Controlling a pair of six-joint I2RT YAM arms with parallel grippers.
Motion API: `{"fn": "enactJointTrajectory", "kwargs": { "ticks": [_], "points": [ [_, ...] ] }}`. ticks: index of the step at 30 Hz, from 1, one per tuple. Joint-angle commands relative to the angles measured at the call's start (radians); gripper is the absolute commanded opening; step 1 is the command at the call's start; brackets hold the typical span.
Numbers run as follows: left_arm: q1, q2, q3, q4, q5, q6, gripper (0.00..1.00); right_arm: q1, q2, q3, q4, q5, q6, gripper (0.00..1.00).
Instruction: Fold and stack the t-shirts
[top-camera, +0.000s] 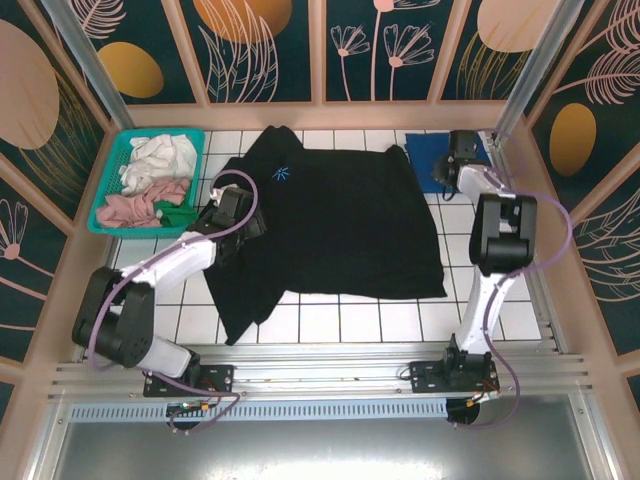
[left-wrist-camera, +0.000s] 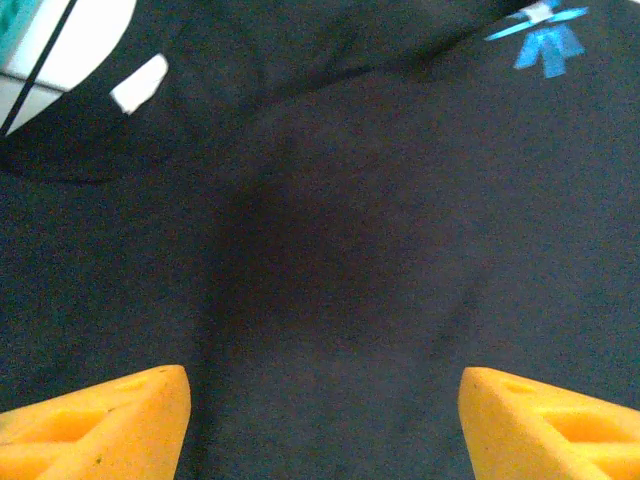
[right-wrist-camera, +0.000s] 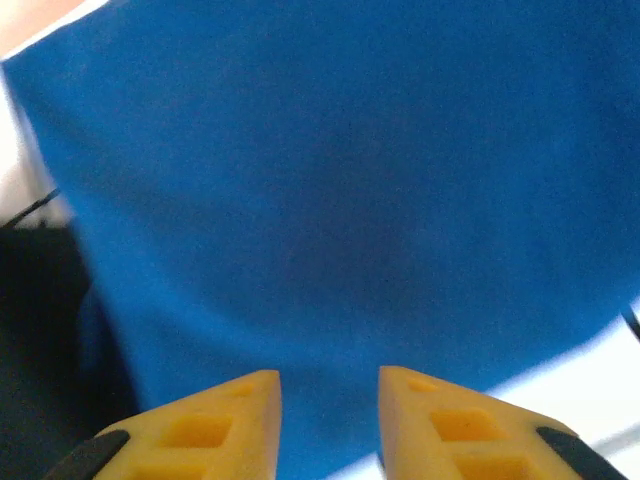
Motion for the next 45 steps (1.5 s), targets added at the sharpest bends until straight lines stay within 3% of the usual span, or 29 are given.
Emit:
{"fn": "enactJointTrajectory", "kwargs": {
  "ticks": [1,8,14,19,24,28,31,34,41,45],
  "points": [
    [0.01,0.046,-0.025,0.021,0.022,-0.002,0.71,-0.04,0.119,0.177,-0.131,0.044,-0.007,0.3],
    [0.009,0.021,-0.244,0.071,0.095,-0.131,0.67,-0.14,0.228,0.265,-0.187,0.004,0.041,0.28],
    [0.005,-0.098,-0.425,0.142,0.198,-0.23,0.62,-0.194,0.214,0.226,-0.163,-0.048,0.065,0.27],
    [-0.039,-0.206,-0.447,0.098,0.229,-0.256,0.6,-0.184,0.172,0.22,-0.147,-0.122,0.081,0.29],
    [-0.076,-0.292,-0.421,0.013,0.238,-0.247,0.63,-0.144,0.088,0.208,-0.171,-0.094,0.074,0.33],
    [-0.073,-0.292,-0.254,-0.116,0.108,-0.154,0.78,-0.084,-0.03,0.117,-0.15,-0.012,0.067,0.36],
    [-0.055,-0.173,-0.053,-0.154,0.053,-0.067,0.81,-0.001,-0.123,0.012,-0.095,0.056,0.058,0.38],
    [-0.011,0.019,0.179,-0.135,0.042,0.017,0.79,0.078,-0.172,-0.081,-0.005,0.0,0.062,0.39],
    [0.09,0.595,0.819,-0.201,0.081,0.123,0.7,0.177,-0.036,-0.054,0.089,-0.119,0.069,0.39],
    [0.127,0.814,1.048,-0.256,0.078,0.139,0.7,0.202,0.094,0.077,0.046,-0.144,0.036,0.38]
  ]
}}
